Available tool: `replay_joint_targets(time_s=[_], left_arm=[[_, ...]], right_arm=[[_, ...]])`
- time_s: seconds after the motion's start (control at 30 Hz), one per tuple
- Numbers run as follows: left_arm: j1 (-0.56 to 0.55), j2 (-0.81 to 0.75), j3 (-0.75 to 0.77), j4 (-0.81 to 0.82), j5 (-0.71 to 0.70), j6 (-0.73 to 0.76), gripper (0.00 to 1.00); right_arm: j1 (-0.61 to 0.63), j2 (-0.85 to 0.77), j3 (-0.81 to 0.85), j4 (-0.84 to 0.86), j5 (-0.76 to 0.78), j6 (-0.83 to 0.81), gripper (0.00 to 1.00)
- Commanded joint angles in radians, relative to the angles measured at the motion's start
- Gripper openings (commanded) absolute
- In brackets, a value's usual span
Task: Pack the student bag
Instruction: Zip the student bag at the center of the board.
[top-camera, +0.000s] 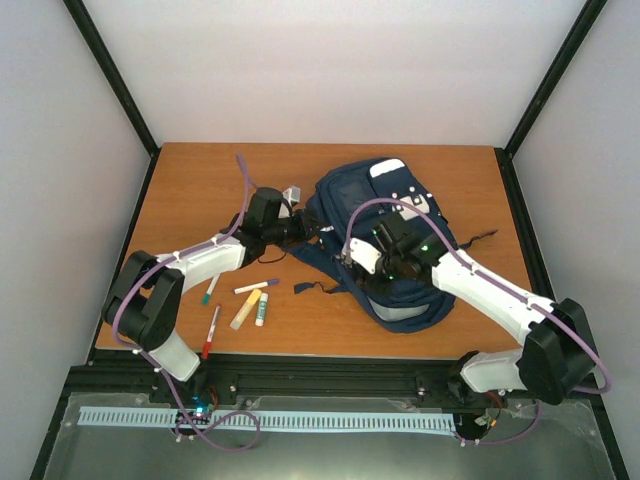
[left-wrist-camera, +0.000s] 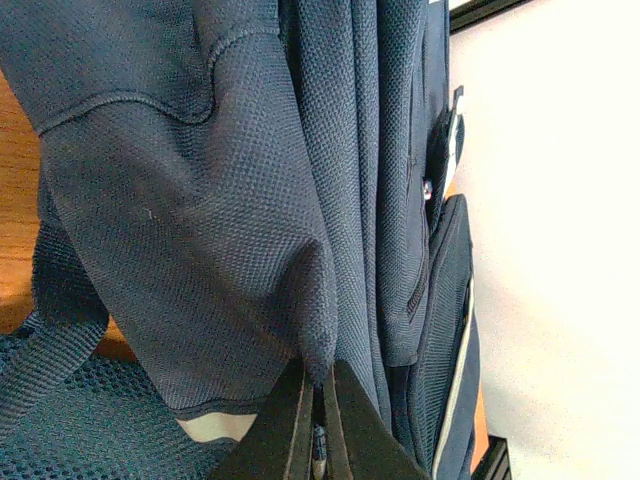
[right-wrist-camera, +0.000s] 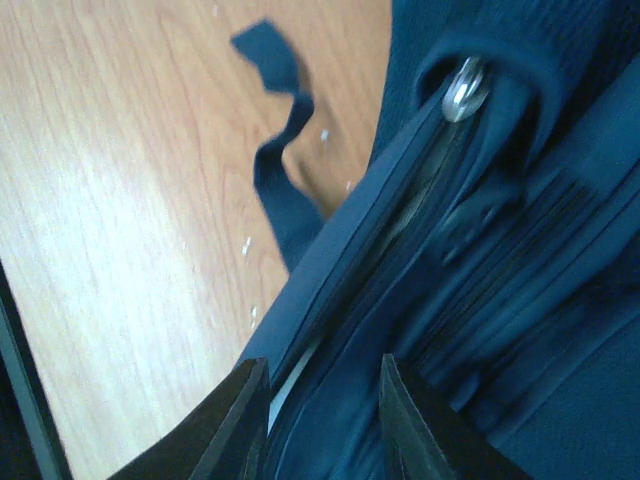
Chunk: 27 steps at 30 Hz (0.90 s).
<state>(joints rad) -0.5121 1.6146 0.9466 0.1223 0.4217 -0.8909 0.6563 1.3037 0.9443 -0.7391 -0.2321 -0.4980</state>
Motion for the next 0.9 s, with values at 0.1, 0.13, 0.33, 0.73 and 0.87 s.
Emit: replay_joint_targets(time_s=[0.1, 0.13, 0.33, 0.73, 0.87], left_arm=[[-0.016, -0.024, 0.017, 0.097, 0.01, -0.015, 0.01], [-0.018, -0.025, 0.017, 0.099, 0.011, -0.016, 0.01], [-0.029, -0.032, 0.021, 0.103, 0.008, -0.022, 0.01], [-0.045, -0.044, 0.02, 0.103, 0.002, -0.023, 0.01], [-0.048, -0.044, 0.024, 0.104, 0.0, -0.025, 0.01]], right_arm=[[0.007, 0.126, 0.147, 0.122, -0.046, 0.085, 0.32], [0.01, 0.141, 0.163, 0.133, -0.036, 0.093, 0.31], [0.026, 0.22, 0.224, 0.153, -0.013, 0.114, 0.28], [0.05, 0.289, 0.244, 0.189, 0.106, 0.132, 0.24], [0.056, 0.308, 0.245, 0.19, 0.135, 0.13, 0.25]])
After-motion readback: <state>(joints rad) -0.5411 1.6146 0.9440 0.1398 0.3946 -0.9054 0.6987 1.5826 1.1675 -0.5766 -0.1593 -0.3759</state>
